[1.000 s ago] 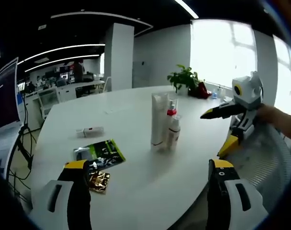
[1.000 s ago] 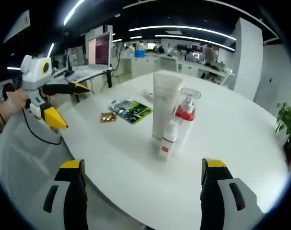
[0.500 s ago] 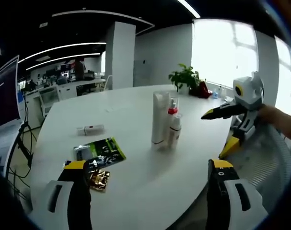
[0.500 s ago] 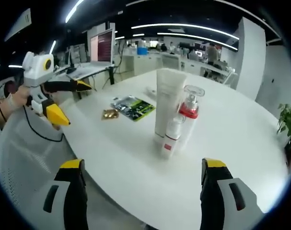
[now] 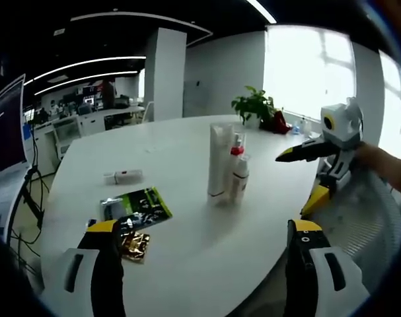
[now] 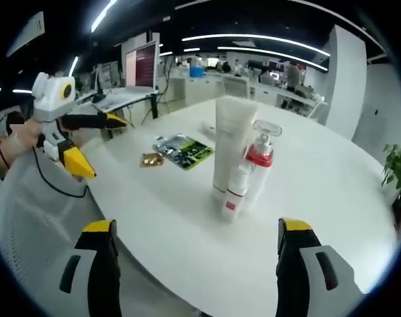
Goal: Arrange the skincare products in the storage area until every visible bottle or jar stands upright without overlapping.
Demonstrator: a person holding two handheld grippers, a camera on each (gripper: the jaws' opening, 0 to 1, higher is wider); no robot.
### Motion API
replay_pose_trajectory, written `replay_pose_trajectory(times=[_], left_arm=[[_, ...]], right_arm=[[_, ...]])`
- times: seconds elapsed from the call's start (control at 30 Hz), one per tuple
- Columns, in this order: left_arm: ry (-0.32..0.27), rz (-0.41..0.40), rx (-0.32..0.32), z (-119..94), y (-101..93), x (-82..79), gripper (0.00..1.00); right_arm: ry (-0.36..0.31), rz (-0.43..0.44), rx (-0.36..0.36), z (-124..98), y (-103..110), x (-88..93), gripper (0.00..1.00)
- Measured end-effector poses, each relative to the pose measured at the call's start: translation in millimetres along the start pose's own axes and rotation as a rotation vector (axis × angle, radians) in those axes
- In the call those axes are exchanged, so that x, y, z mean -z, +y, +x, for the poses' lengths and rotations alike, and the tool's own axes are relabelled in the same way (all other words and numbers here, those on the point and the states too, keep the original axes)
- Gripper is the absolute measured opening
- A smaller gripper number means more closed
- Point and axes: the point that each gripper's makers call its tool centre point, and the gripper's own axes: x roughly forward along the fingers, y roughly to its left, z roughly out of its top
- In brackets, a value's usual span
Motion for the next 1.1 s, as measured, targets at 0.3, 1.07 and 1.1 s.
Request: replay_pose_trajectory(times=[0.3, 1.07, 1.1], left_arm=[[-0.013, 0.004, -0.005, -2, 2.3, -3.1, 0.99], [-0.037, 0.008, -0.041, -6, 12.5, -7.7, 0.99], [-0.037, 0.007, -0.044, -6, 13.4, -7.7, 0.99]], right_arm=[[-0.03, -0.089, 0.002, -4, -9, -43.7, 1.0], [-0.093, -0.368, -0.076, 34, -8, -172.9, 1.0], [-0.088, -0.373, -0.087, 37, -6, -174.8, 1.0]])
